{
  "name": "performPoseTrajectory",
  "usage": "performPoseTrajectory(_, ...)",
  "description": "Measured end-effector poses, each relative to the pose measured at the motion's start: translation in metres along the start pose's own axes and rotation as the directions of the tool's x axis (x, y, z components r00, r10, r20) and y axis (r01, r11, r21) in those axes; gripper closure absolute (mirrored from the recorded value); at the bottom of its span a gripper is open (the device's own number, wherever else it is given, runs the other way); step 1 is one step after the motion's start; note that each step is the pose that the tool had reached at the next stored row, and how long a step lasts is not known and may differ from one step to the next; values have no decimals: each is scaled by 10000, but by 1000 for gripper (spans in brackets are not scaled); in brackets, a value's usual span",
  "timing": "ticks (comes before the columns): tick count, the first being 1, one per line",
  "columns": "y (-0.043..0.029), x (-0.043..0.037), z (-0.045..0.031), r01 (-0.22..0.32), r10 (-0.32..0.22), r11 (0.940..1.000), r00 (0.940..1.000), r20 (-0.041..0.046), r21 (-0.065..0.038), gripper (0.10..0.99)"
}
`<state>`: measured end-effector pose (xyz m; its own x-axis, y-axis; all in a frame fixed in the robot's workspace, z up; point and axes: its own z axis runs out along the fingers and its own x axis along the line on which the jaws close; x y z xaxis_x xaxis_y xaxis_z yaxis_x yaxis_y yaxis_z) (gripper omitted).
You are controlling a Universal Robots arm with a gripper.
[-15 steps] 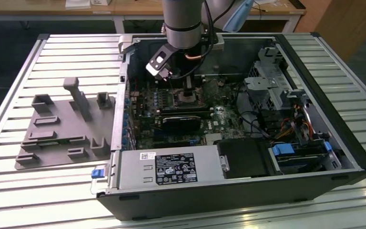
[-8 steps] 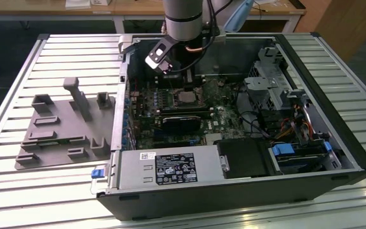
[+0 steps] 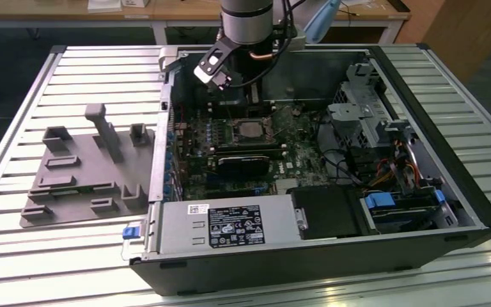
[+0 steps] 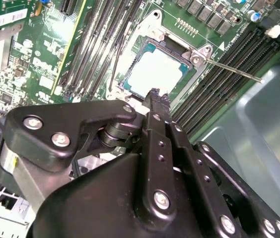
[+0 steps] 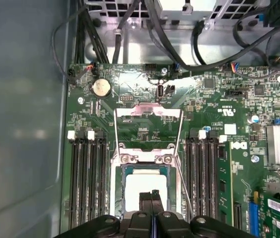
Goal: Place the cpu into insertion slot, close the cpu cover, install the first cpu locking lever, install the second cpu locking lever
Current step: 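Place the cpu into insertion slot, then close the cpu cover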
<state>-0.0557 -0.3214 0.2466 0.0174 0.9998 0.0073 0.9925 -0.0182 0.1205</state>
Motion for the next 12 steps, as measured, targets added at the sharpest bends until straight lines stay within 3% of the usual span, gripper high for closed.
performPoseTrajectory(12,1,0,-9,0,0,10000,10000,0,0,984)
